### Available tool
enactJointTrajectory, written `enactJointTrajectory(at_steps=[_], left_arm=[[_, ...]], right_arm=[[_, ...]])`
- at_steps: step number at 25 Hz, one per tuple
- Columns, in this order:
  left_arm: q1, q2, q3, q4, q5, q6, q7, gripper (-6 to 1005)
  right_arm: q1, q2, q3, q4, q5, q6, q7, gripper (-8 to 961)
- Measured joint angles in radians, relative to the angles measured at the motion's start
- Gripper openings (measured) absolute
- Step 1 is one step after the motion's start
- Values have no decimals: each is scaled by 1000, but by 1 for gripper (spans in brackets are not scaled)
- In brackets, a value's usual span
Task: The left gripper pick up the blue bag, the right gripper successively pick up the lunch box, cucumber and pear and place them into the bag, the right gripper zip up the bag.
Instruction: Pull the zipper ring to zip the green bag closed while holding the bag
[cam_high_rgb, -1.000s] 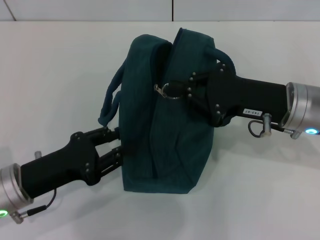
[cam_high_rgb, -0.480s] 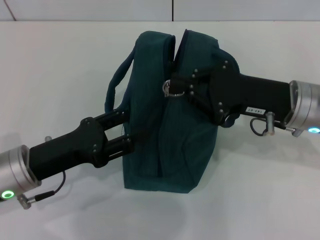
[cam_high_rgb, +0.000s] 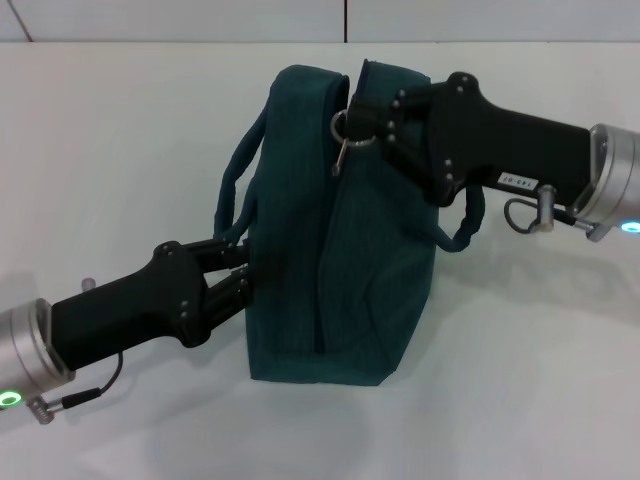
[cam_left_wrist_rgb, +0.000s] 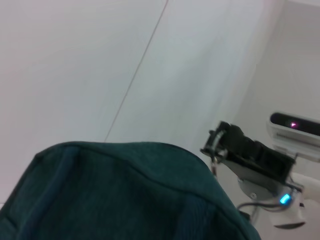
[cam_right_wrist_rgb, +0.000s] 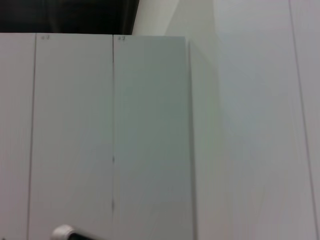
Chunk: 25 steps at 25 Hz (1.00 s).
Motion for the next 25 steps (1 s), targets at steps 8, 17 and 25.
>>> enactJointTrajectory(at_steps=[8, 17, 25], left_arm=[[2, 19, 6, 3, 38, 54, 36, 197], [4, 25, 6, 5, 56, 83, 63, 49], [11, 39, 6, 6, 106, 116, 71, 57]], right_arm=[[15, -3, 20, 12, -3, 53, 0, 17], [15, -3, 22, 8, -2, 102, -11, 17], [15, 0, 30, 10, 1, 124, -39, 17]])
